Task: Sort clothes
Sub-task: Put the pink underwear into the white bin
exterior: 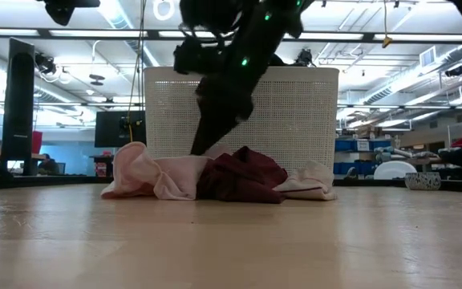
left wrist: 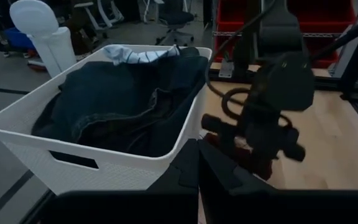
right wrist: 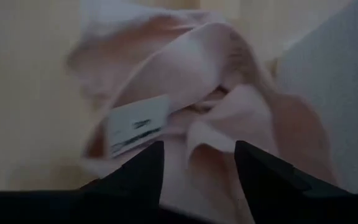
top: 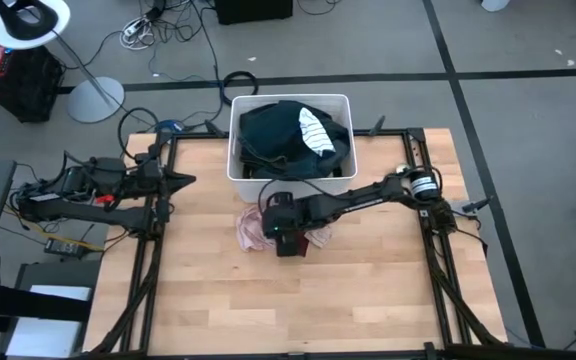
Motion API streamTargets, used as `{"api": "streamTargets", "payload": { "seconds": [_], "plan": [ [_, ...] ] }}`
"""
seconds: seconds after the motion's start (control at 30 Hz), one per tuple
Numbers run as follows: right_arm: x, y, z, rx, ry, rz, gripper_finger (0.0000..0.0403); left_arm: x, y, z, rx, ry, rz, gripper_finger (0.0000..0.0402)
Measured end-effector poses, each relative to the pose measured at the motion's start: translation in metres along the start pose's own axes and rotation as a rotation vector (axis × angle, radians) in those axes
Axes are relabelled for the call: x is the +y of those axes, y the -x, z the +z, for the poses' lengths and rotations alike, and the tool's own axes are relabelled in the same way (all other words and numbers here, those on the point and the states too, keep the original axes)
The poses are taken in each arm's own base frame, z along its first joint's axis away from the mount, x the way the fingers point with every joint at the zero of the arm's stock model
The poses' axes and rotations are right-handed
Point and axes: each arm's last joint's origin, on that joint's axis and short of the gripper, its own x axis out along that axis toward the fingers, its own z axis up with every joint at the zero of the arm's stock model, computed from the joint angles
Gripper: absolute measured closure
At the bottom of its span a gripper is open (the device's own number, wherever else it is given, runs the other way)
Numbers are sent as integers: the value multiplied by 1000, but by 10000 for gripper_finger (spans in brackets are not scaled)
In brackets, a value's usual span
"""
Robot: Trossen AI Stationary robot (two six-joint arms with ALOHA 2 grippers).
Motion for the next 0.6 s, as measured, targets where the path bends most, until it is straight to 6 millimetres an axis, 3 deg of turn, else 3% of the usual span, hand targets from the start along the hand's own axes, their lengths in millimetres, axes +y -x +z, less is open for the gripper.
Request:
{"api": "streamTargets", "payload": {
  "seconds": [0.2,0.33,0.5,0.6],
  "plan": [
    [4,-30,-6,12,38,-15,231,-1,0,-1,9,12,-24,398],
    [5,-46,-13,50,-10,-5,269,-1,0,-2,19,45,-24,398],
    [5,-42,-11,32,-114,-1,379,-1,0,-2,17,47,-24,398],
    [2,-28,-3,-13,-137,10,390,-1,0,-1,14,48,-24,398]
  ]
}}
